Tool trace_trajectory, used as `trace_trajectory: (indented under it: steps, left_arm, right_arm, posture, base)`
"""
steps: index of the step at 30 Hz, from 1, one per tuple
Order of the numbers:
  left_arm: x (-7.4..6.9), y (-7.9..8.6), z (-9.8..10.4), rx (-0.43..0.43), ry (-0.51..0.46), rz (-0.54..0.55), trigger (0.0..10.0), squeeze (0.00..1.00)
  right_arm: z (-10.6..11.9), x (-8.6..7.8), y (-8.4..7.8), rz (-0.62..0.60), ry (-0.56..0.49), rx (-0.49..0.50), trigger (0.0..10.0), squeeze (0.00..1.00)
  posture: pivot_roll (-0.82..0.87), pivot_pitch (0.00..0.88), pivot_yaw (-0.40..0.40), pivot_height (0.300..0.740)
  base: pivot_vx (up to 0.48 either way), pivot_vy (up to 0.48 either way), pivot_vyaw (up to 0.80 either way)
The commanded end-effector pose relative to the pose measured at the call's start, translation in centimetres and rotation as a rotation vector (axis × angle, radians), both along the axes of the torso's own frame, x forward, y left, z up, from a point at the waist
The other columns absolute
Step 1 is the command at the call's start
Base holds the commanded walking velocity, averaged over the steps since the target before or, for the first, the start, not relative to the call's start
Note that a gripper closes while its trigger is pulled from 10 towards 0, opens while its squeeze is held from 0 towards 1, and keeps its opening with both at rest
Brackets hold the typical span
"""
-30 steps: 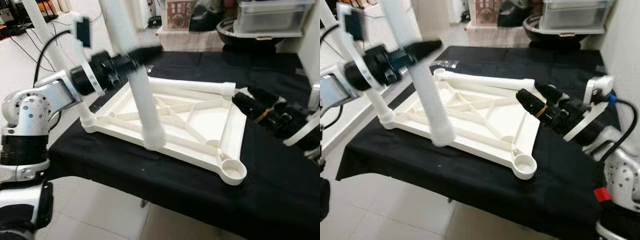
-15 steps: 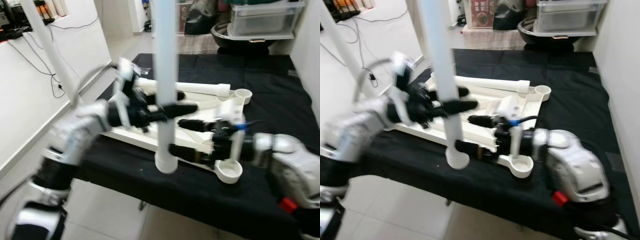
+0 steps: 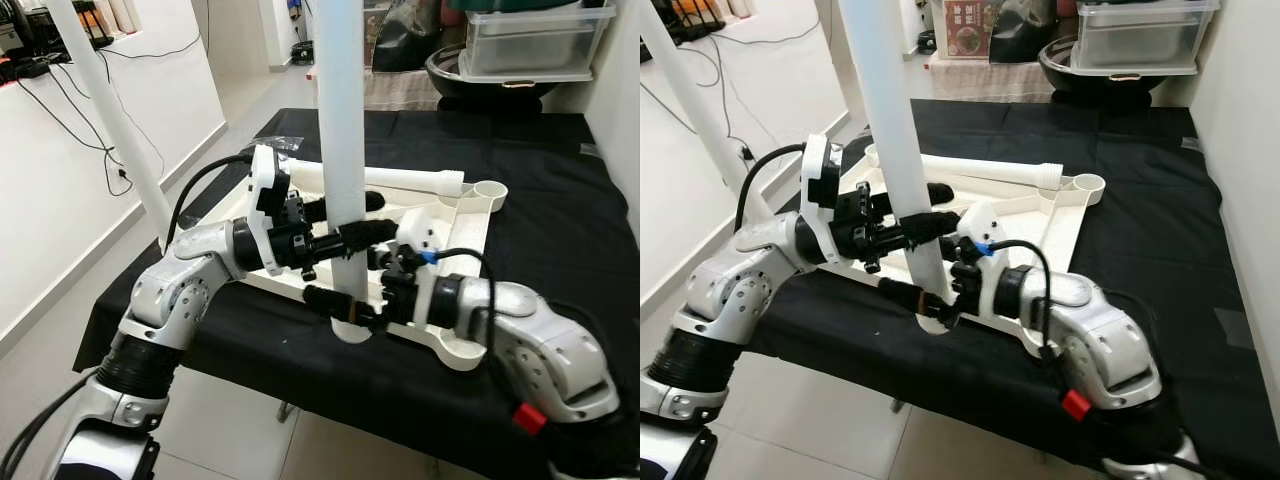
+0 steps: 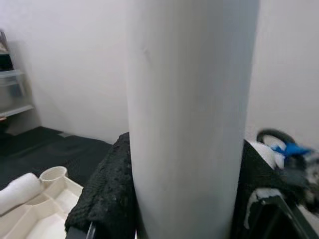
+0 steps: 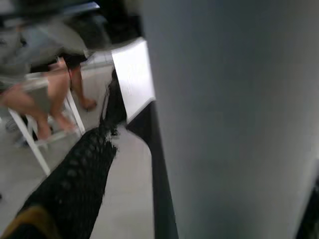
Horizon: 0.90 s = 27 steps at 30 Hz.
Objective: Building children table
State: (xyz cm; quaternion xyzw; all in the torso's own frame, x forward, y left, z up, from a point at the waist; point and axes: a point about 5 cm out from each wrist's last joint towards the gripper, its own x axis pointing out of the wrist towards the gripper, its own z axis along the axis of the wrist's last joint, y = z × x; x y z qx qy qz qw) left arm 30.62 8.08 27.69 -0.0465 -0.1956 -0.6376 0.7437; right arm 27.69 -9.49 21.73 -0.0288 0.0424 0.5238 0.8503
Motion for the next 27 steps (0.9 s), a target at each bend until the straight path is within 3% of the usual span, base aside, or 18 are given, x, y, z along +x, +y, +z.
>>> trace_trajectory:
  steps: [1, 2, 4, 5, 8, 9, 11, 12, 19, 27]
  left_arm:
    - [0.0, -0.4, 0.5, -0.006, -0.01, -0.013, 5.1, 0.0]
    - [-0.1, -0.4, 0.4, -0.009, -0.01, -0.016, 5.7, 0.0]
    - [-0.1, -0.4, 0.4, -0.01, -0.009, -0.018, 5.7, 0.0]
    - [-0.1, -0.5, 0.4, -0.014, 0.0, -0.022, 6.5, 0.0]
    - [-0.1, -0.6, 0.3, -0.023, 0.004, -0.028, 6.7, 0.0]
    - [-0.2, -0.7, 0.3, -0.025, 0.006, -0.034, 8.2, 0.0]
    - [-0.2, -0.7, 0.3, -0.026, 0.008, -0.038, 8.2, 0.0]
    - [-0.2, -0.8, 0.2, -0.024, 0.009, -0.044, 10.0, 0.0]
    - [-0.3, -1.3, 0.3, -0.028, 0.012, -0.059, 10.0, 0.0]
    - [-0.5, -1.8, 0.6, -0.046, 0.017, -0.076, 10.0, 0.0]
  right_arm:
    - [-0.8, -0.2, 1.2, 0.03, 0.027, -0.007, 10.0, 0.0]
    - [-0.9, -0.2, 1.5, 0.035, 0.029, -0.002, 10.0, 0.0]
    - [-0.9, -0.3, 1.6, 0.039, 0.029, 0.001, 10.0, 0.0]
    - [-0.9, -0.3, 2.1, 0.047, 0.031, 0.013, 10.0, 0.0]
    - [-0.8, -0.2, 2.6, 0.049, 0.025, 0.028, 10.0, 0.0]
    - [-0.6, -0.2, 2.9, 0.051, 0.021, 0.041, 10.0, 0.0]
    - [-0.6, -0.1, 3.1, 0.052, 0.019, 0.05, 10.0, 0.0]
    - [-0.6, 0.0, 3.4, 0.054, 0.011, 0.043, 10.0, 0.0]
    - [-0.8, 0.5, 4.6, 0.051, -0.012, 0.026, 10.0, 0.0]
    - [-0.2, 1.5, 5.4, -0.02, -0.007, 0.091, 10.0, 0.0]
  posture:
    - [-0.08, 0.051, 0.072, 0.74]
    - [-0.08, 0.052, 0.07, 0.74]
    - [-0.08, 0.052, 0.07, 0.74]
    - [-0.08, 0.052, 0.068, 0.74]
    - [-0.08, 0.052, 0.066, 0.74]
    - [-0.08, 0.051, 0.067, 0.74]
    - [-0.08, 0.051, 0.067, 0.74]
    - [-0.08, 0.05, 0.067, 0.74]
    - [-0.07, 0.05, 0.065, 0.74]
    - [-0.07, 0.052, 0.067, 0.74]
  base:
    - [0.0, 0.0, 0.0]
    - [0.0, 0.0, 0.0]
    - [0.0, 0.0, 0.0]
    - [0.0, 0.0, 0.0]
    - [0.0, 0.0, 0.0]
    - [0.0, 0.0, 0.0]
    - [0.0, 0.0, 0.0]
    - [0.0, 0.0, 0.0]
    - [0.0, 0.0, 0.0]
    - [0.0, 0.0, 0.0]
